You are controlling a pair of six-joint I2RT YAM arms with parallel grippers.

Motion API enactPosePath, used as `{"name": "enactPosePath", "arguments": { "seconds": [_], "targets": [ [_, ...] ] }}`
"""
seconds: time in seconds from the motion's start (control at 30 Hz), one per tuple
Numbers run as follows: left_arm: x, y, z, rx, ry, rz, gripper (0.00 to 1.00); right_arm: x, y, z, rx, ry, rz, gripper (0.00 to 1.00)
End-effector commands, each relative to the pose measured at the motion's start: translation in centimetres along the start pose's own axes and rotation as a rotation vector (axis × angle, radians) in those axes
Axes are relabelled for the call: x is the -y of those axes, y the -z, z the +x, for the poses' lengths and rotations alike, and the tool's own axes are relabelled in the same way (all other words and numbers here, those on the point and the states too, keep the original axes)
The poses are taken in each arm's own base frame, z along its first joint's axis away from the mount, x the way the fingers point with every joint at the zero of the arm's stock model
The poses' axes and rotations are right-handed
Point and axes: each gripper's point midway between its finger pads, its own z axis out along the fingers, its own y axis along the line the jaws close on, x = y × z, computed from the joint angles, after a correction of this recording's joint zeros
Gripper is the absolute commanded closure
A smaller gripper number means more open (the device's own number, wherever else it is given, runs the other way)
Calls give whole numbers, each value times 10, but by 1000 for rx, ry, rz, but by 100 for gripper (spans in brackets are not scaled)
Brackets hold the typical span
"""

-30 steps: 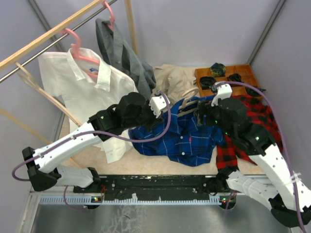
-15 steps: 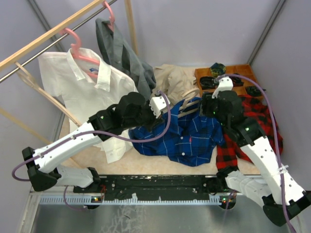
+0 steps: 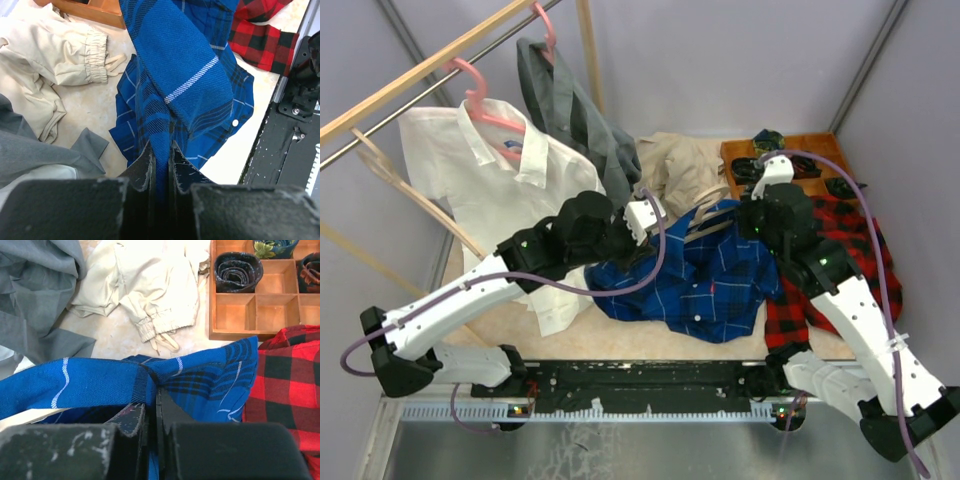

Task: Place the shirt on the hanger
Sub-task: Hang the shirt on the hanger.

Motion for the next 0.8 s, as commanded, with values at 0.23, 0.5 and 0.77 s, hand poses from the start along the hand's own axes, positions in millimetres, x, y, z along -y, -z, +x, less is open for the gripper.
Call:
{"name": "enactPosePath", "arguments": {
  "seconds": [0.23,0.5,0.77],
  "targets": [
    [5,12,8,4,-99,43,100,13,20,-47,32,65,56,100],
    [-9,17,8,19,-87,-47,100,3,34,-40,-10,133,-34,100],
    [-11,20,-22,162,-7,-75,100,-66,67,16,-87,264,-552,74]
  ]
}}
